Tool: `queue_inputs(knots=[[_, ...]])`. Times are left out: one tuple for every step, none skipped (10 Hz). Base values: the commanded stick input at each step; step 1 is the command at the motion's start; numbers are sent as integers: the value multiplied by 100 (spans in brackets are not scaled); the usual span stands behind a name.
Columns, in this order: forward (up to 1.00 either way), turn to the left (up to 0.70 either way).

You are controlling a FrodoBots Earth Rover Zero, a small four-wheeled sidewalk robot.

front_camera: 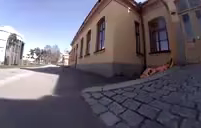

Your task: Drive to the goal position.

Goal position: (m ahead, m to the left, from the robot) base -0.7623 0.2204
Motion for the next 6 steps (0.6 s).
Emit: queue_inputs(knots=[[0,75],[0,85],[0,85],[0,85],[0,85],[0,85]])
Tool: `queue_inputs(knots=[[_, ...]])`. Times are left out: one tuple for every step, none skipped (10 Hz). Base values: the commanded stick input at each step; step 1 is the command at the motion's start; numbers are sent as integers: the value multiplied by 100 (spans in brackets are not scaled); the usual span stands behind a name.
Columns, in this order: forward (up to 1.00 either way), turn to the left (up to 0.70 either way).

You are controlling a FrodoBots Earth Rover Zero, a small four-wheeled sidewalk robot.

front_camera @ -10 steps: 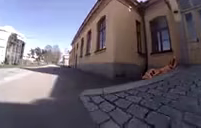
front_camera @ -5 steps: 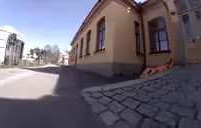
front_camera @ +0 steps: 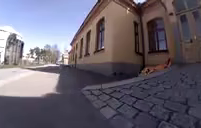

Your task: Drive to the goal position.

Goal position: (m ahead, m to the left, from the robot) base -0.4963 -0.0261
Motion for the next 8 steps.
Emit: queue_inputs(knots=[[0,85],[0,85],[0,85],[0,85],[0,85],[0,85],[0,85],[0,85]])
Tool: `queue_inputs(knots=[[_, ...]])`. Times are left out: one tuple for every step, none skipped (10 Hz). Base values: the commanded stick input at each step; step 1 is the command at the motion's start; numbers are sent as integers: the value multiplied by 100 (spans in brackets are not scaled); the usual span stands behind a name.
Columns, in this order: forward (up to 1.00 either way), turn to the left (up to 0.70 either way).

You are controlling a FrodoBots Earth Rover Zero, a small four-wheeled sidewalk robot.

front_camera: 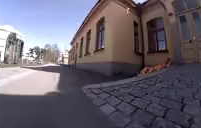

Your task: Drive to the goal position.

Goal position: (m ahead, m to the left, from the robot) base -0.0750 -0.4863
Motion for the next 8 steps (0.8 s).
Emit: queue_inputs(knots=[[0,85],[0,85],[0,85],[0,85],[0,85],[0,85],[0,85],[0,85]])
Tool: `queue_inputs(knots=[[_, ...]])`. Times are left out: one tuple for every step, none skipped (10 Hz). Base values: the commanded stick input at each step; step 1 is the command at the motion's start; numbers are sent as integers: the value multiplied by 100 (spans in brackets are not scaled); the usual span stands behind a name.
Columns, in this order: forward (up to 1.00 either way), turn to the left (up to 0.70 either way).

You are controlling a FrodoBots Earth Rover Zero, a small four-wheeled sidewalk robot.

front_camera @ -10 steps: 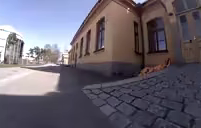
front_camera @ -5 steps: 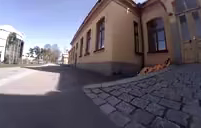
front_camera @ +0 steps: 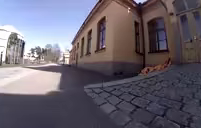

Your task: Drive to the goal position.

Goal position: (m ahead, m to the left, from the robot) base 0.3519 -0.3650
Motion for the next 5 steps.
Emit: queue_inputs(knots=[[0,85],[0,85],[0,85],[0,85],[0,85]])
